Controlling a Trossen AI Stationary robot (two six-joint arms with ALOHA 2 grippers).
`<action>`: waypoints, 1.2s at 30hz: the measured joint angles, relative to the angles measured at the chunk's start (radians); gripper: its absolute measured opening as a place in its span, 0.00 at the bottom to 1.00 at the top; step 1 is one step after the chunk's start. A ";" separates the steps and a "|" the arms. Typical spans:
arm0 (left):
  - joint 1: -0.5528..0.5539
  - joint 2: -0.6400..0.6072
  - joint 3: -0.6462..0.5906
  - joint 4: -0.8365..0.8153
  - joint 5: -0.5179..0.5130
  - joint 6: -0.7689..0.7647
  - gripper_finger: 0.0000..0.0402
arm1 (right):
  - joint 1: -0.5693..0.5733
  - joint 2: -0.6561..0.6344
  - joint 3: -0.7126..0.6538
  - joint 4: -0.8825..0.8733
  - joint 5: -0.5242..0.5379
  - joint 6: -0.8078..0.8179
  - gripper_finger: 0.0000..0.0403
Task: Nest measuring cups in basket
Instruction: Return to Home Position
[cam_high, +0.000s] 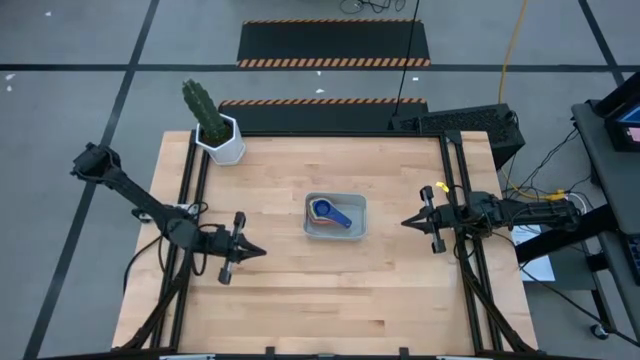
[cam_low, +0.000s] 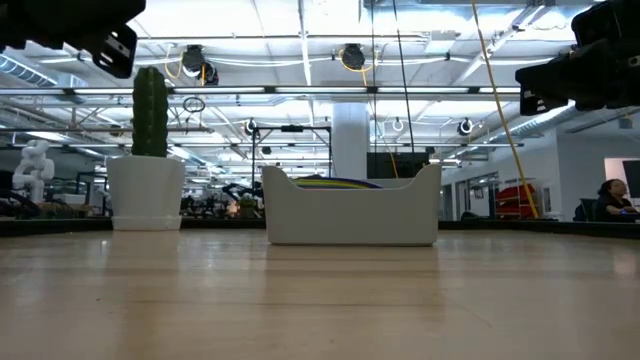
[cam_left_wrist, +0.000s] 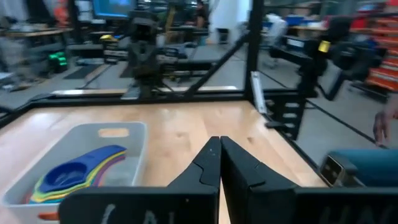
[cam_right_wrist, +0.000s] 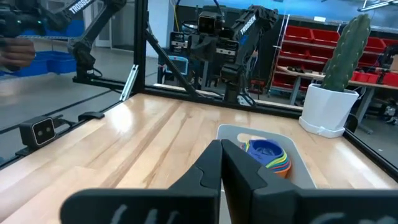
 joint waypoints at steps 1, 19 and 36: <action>0.012 -0.010 -0.008 0.000 0.034 0.007 0.01 | 0.000 0.000 0.000 0.000 0.000 0.000 0.00; 0.237 -0.123 -0.140 -0.024 0.275 0.061 0.01 | 0.000 0.000 0.000 0.001 0.000 0.001 0.00; 0.255 -0.328 -0.217 -0.100 0.242 0.148 0.01 | 0.000 0.000 0.000 0.002 0.000 0.001 0.00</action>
